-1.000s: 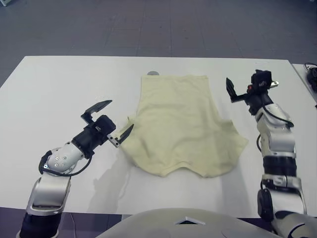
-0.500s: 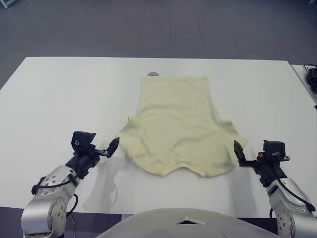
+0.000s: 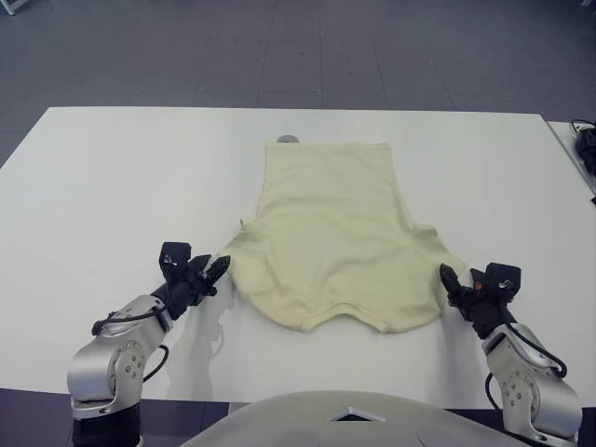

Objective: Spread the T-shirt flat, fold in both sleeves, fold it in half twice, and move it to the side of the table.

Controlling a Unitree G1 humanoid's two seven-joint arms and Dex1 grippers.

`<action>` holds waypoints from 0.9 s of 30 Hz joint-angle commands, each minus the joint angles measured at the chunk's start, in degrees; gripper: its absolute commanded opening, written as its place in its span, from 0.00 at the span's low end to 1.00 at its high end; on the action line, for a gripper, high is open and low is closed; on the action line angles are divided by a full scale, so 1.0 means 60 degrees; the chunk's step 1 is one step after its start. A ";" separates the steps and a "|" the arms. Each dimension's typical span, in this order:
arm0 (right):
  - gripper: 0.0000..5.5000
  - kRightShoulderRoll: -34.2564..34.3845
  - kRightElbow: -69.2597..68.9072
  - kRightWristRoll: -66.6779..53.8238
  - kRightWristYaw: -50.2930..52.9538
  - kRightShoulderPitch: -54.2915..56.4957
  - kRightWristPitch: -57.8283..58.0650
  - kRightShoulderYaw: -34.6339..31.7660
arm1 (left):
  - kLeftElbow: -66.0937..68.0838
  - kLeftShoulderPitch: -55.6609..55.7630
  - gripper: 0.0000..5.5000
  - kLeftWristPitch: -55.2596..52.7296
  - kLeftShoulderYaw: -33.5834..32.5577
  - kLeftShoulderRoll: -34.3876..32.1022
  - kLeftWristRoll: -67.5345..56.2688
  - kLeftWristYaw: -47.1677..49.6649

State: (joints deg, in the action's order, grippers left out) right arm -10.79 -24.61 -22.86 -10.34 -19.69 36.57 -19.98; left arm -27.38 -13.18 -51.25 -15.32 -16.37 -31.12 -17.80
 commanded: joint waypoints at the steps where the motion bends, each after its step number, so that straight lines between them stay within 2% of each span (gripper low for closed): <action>1: 0.43 0.0146 0.0285 -0.0347 0.0147 -0.0025 0.0449 -0.0208 | 0.0126 0.0230 0.27 -0.0326 -0.0218 0.0179 -0.0432 0.0184; 5: 0.29 0.0121 0.0033 -0.0584 0.0174 -0.0152 0.0649 -0.0280 | -0.0052 0.0312 0.13 -0.0513 -0.0210 0.0120 -0.0703 0.0236; 10: 0.17 0.0065 -0.0209 -0.0759 0.0299 -0.0121 0.0751 -0.0401 | -0.0090 0.0412 0.00 -0.0572 -0.0287 0.0052 -0.0879 0.0289; 15: 0.01 0.0097 -0.0622 -0.0975 0.0417 -0.0164 0.0784 -0.0584 | -0.0143 0.0393 0.00 -0.0554 -0.0478 -0.0174 -0.1020 0.0220; 21: 0.00 0.0185 -0.1797 -0.1993 0.0560 -0.0232 0.1407 -0.0819 | -0.1046 0.0543 0.00 -0.0796 -0.0976 -0.0678 -0.1790 -0.0010; 27: 0.00 -0.0113 -0.3092 -0.3369 0.0833 0.0086 0.2673 -0.0458 | -0.2006 0.1069 0.00 -0.1469 -0.0460 -0.1452 -0.3021 -0.0555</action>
State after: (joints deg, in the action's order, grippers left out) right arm -9.86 -40.66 -40.70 -5.87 -20.70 49.97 -23.64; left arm -37.74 -8.89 -58.74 -19.62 -23.25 -47.53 -20.20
